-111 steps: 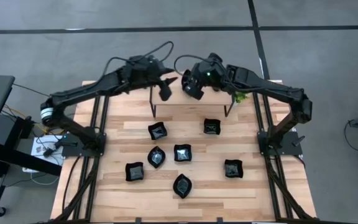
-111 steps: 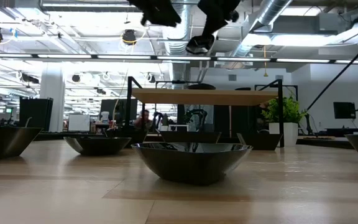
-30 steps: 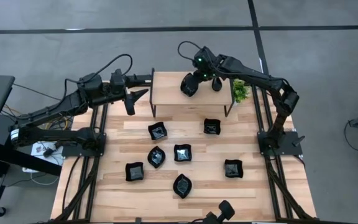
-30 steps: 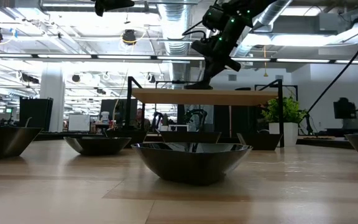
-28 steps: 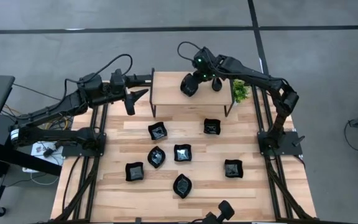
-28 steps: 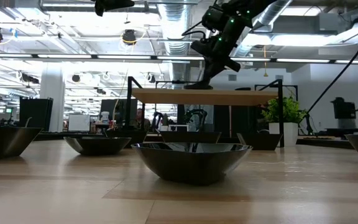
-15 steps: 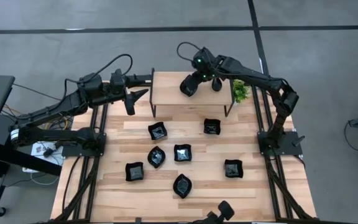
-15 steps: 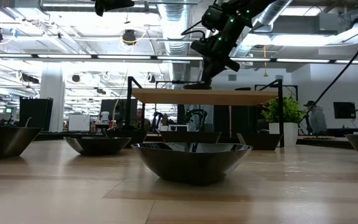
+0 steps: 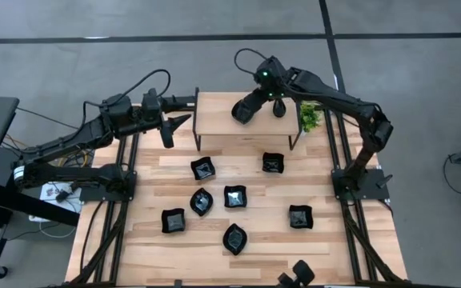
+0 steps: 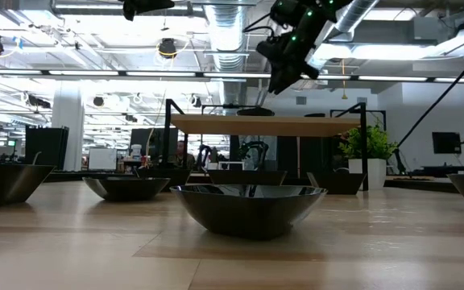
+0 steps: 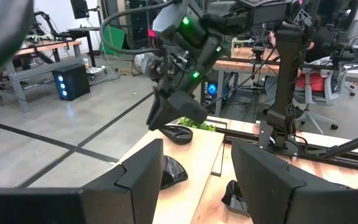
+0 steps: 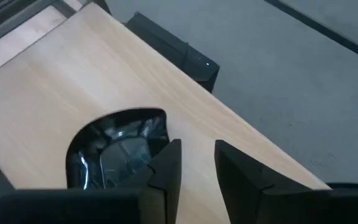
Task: Pick & Place Mini shaped plates
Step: Stack the leaf-shaped plate on top of the leaf-shaped plates on the shelf
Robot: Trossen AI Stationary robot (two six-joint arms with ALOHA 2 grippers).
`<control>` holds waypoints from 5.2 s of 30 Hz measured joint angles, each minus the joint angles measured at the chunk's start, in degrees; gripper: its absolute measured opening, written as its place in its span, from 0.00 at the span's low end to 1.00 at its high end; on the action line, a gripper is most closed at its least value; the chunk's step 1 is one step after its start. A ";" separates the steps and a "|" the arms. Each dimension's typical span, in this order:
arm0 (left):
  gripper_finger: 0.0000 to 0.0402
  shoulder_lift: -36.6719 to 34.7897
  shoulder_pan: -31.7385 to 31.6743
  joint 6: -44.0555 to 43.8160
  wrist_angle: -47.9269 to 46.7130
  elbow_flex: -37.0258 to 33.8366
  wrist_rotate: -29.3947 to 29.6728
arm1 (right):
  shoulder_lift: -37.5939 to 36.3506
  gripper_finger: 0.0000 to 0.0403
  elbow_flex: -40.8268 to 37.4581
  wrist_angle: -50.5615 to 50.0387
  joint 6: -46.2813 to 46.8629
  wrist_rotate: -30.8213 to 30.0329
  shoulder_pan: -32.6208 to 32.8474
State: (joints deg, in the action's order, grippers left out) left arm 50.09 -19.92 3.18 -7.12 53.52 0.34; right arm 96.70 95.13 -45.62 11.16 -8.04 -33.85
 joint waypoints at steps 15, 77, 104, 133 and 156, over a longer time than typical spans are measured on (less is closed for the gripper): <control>0.48 0.00 0.25 -0.48 -4.40 0.04 -3.56 | -18.13 0.23 -0.03 -29.58 -1.76 3.72 11.79; 0.48 29.22 25.94 -71.48 -32.69 -6.32 -5.76 | -60.14 0.23 -70.18 44.70 12.87 5.25 32.18; 0.48 33.98 25.94 -76.13 -28.41 -6.27 -6.84 | -67.10 0.23 -70.16 34.03 11.23 -2.53 32.18; 0.37 40.87 25.59 -73.50 -23.37 -6.27 -1.90 | -67.10 0.23 -70.16 33.90 11.37 -2.53 32.18; 0.31 42.23 25.59 -73.73 -21.38 -6.38 -0.77 | -67.10 0.23 -70.17 34.01 11.37 -2.47 32.18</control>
State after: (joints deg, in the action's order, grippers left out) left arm 92.31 5.67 -70.55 -28.50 47.13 -0.43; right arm 29.61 24.97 -11.62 22.52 -10.51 -1.67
